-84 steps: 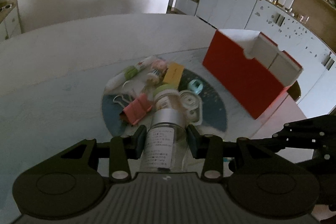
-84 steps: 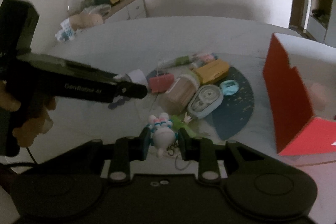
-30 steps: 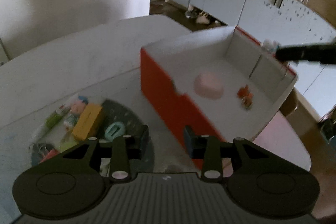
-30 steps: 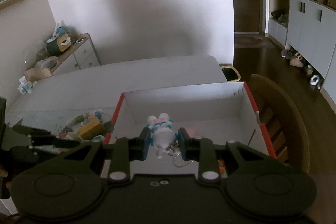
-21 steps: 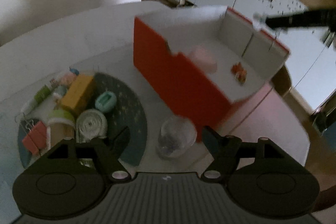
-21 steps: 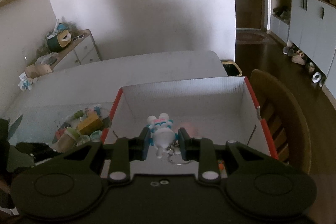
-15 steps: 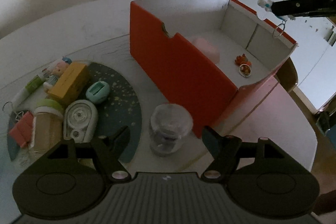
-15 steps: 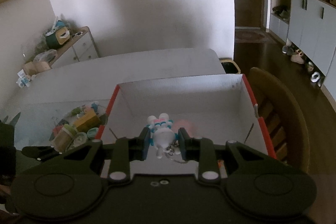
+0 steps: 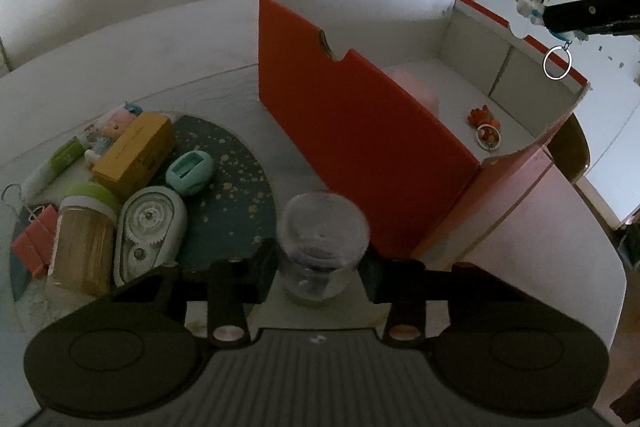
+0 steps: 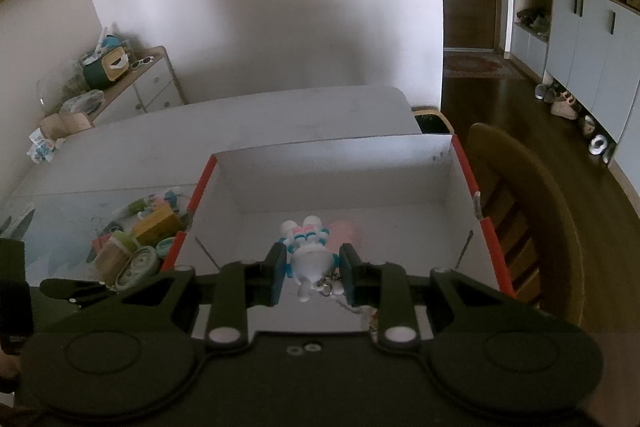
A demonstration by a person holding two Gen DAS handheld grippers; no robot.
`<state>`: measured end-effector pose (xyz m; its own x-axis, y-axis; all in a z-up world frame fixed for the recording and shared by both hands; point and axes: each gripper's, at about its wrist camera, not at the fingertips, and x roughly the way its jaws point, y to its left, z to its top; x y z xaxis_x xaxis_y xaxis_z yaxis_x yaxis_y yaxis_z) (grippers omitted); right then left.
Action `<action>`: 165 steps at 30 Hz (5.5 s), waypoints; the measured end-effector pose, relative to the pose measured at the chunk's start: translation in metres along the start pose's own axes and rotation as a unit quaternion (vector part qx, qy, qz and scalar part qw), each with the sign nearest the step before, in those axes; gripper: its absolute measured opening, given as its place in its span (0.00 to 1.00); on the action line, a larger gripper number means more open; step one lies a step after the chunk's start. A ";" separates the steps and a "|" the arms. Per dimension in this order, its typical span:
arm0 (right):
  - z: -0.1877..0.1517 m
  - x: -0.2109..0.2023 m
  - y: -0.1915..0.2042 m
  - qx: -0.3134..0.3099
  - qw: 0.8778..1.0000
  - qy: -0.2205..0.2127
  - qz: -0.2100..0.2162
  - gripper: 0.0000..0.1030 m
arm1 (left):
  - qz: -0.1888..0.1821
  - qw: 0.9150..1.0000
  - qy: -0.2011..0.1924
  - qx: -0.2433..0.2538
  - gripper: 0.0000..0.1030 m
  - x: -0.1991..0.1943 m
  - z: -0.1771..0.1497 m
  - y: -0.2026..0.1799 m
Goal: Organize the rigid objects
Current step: 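Lower the glass jar and bunny keychain into the red box with both tools, then open both tools to release the jar and bunny keychain in the box, then move both tools back from the box toward the remaining pile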
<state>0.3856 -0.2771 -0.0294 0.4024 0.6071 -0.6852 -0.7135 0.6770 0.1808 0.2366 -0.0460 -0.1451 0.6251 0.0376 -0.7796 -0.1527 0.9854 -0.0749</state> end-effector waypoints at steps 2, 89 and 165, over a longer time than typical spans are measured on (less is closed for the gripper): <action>0.000 0.001 -0.001 0.001 1.000 0.000 0.000 0.27 | 0.004 1.000 -0.003 -0.004 0.40 -0.002 0.001 0.000; -0.016 0.035 -0.051 -0.035 0.997 0.067 0.000 0.54 | -0.017 0.994 0.105 0.013 0.56 0.048 0.151 -0.090; -0.082 0.119 0.254 -0.102 0.988 0.108 0.042 0.71 | 0.028 0.998 -0.052 -0.009 0.81 -0.036 -0.007 0.213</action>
<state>0.2051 -0.0670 -0.1223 0.2212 0.5388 -0.8129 -0.8487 0.5169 0.1117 0.1761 0.1614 -0.1374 0.6915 0.1102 -0.7139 -0.2026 0.9782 -0.0453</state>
